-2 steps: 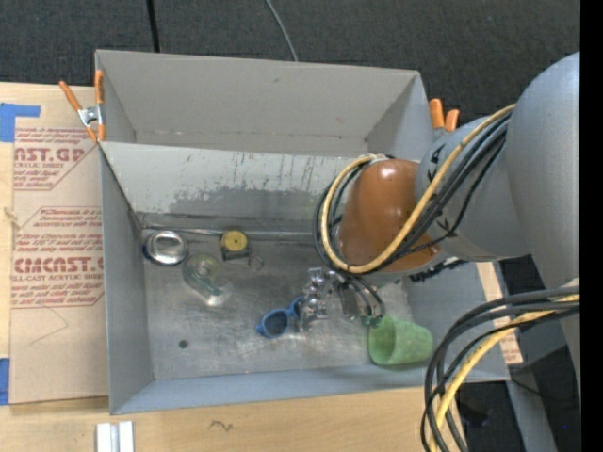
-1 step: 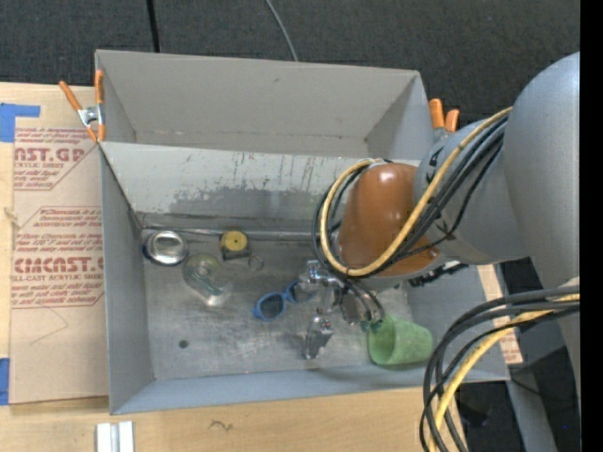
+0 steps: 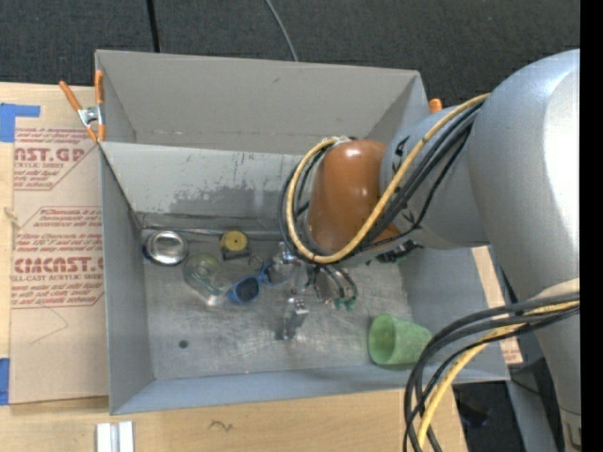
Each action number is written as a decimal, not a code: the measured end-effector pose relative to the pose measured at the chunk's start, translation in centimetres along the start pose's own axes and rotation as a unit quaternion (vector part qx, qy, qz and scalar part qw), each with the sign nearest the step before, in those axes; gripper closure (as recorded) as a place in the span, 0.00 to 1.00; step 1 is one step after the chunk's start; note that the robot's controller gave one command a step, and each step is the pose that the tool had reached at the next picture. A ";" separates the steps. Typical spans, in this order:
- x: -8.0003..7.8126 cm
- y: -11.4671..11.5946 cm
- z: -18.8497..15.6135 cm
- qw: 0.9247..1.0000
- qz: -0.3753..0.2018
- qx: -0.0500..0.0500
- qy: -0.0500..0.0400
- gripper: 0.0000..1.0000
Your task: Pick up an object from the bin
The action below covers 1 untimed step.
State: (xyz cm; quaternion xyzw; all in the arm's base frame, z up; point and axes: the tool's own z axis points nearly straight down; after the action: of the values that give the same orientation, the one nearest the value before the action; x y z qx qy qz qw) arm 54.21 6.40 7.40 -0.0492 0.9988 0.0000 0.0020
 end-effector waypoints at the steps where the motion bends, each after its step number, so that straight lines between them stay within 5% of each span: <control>1: -2.7 6.0 0.0 0.999 0.043 0.000 0.000 0.00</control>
Offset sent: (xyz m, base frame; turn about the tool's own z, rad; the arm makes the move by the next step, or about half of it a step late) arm 0.0190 0.0601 -0.0026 0.0878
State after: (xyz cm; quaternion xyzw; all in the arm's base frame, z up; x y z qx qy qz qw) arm 56.33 12.61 7.42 -0.0066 1.0000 0.0000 0.0025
